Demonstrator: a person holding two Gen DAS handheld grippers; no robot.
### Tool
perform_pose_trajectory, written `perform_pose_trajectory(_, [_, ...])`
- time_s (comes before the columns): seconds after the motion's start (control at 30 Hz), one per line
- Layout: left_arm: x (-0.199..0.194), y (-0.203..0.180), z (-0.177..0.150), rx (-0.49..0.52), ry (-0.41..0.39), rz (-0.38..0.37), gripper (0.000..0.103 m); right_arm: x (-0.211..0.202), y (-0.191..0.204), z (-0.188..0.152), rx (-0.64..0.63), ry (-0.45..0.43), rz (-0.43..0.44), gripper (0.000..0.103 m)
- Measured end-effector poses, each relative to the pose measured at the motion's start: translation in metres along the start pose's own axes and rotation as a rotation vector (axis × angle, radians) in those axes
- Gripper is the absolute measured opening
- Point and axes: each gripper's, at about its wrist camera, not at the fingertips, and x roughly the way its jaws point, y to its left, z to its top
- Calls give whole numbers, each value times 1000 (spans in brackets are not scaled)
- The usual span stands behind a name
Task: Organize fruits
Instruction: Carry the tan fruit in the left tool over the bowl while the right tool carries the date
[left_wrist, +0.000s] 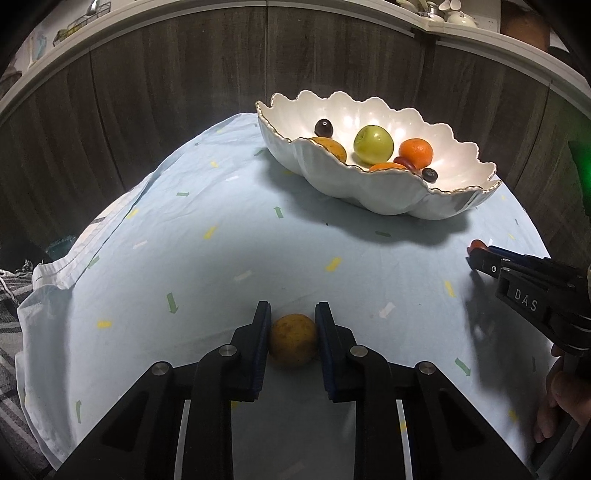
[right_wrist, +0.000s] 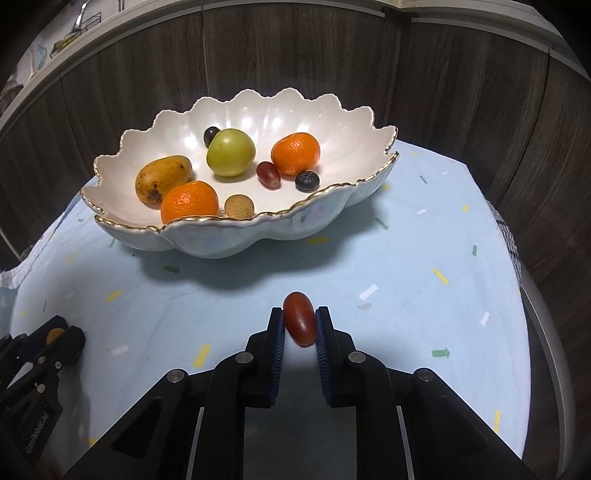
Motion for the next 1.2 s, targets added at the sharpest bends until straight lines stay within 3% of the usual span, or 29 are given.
perform_pose_trajectory(1.2, [-44, -2, 40, 130, -95, -87, 24, -65, 1, 4, 136, -79, -4, 18])
